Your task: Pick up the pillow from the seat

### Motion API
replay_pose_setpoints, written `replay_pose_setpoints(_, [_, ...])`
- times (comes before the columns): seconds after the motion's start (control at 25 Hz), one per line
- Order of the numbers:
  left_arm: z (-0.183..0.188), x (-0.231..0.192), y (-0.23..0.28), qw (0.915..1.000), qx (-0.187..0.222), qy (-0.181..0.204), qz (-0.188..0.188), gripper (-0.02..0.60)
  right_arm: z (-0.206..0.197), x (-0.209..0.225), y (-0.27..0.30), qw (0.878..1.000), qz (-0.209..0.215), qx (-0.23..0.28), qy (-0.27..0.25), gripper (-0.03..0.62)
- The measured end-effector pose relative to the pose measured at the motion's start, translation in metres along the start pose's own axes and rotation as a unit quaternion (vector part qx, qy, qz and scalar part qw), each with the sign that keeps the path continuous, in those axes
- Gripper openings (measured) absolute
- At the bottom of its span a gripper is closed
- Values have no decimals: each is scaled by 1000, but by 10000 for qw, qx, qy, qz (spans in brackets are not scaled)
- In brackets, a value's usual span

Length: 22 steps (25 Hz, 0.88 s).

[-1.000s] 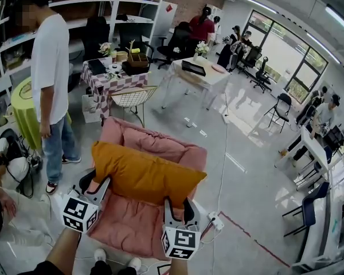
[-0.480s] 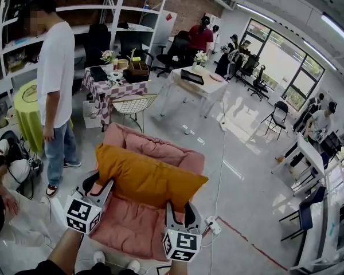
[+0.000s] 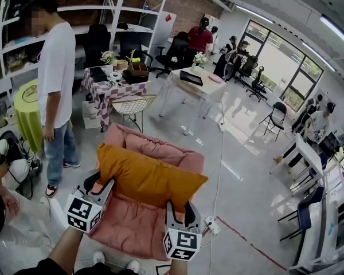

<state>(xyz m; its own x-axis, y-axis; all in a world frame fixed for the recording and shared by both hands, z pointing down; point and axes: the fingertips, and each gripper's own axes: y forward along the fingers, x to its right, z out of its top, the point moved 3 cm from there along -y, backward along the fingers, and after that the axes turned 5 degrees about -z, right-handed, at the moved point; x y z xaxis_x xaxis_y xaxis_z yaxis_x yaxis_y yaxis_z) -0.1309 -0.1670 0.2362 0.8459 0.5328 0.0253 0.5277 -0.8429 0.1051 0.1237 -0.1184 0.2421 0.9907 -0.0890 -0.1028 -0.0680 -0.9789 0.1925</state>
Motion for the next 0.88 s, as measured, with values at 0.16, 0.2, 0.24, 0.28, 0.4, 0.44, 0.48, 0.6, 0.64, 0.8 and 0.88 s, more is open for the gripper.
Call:
replay_pose_setpoints(0.16, [0,-2,3,10000,-7,21,-39,160,-1,0,2,10000,-42,-28,21,230])
replay_pose_setpoints(0.2, [0,-1,3,10000,-2,32,-54,160,-2,0,2,10000,-55,-33,30,230])
replay_pose_setpoints(0.24, [-1,0,4,10000,6,39,-66,160,-3,1,3,10000,-68,-36,40,230])
replay_pose_setpoints(0.28, [-1,1,5,10000,14,44,-75,160,-4,2,3,9999,-83,-39,46,229])
replay_pose_setpoints(0.4, [-3,2,6,9999,20,38,-92,160,-6,3,2,9999,-121,-48,30,227])
replay_pose_setpoints(0.44, [-3,2,6,10000,11,29,-94,160,-6,3,2,9999,-128,-53,23,226])
replay_pose_setpoints(0.48, [-4,3,6,10000,-2,17,-96,160,-6,4,2,9999,-133,-61,22,227])
replay_pose_setpoints(0.6, [-4,2,6,9999,-25,-1,-104,160,-6,3,2,9998,-147,-85,51,226])
replay_pose_setpoints(0.64, [-5,2,6,9999,-29,-5,-108,160,-7,3,2,9998,-149,-90,60,226])
replay_pose_setpoints(0.8, [-10,1,5,9999,-67,-21,-96,160,-12,0,2,9998,-135,-119,72,226])
replay_pose_setpoints(0.88, [-11,0,4,9999,-67,-47,-99,160,-12,0,2,9998,-132,-131,76,226])
